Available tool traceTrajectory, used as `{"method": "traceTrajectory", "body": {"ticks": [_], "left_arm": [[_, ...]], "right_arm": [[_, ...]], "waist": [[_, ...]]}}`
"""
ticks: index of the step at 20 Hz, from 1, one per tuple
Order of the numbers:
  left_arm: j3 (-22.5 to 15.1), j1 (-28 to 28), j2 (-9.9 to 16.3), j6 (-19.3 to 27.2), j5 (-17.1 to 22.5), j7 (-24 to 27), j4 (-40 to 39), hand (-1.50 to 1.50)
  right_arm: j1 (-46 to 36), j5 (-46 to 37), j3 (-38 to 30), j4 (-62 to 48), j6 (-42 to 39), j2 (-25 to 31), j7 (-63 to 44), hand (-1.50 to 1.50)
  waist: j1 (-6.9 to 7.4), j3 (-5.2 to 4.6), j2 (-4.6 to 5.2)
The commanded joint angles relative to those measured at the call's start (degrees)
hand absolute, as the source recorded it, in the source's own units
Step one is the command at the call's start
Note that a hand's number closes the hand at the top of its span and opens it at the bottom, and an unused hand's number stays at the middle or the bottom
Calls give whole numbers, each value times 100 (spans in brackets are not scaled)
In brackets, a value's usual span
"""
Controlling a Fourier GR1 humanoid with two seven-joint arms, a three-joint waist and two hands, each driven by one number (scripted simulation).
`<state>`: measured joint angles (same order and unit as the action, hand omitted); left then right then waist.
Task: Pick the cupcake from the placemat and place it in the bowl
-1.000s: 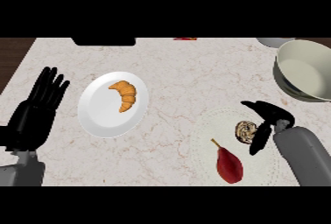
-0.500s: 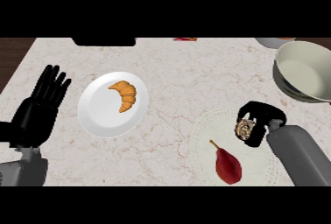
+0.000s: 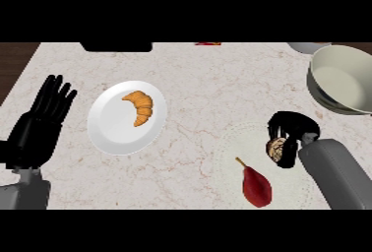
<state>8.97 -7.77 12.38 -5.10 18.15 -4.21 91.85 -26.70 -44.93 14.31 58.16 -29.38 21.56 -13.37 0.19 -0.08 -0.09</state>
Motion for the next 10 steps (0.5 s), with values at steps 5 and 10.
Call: {"method": "traceTrajectory", "body": {"ticks": [5,10], "left_arm": [[25,14,26,127,-42,-209,176,0],[263,17,146,-99,121,-3,-82,0]], "right_arm": [[994,-98,-30,1685,992,965,1625,150],[1305,202,-841,2585,1283,1233,1421,150]], "waist": [[-127,11,-36],[-150,4,-22]]}}
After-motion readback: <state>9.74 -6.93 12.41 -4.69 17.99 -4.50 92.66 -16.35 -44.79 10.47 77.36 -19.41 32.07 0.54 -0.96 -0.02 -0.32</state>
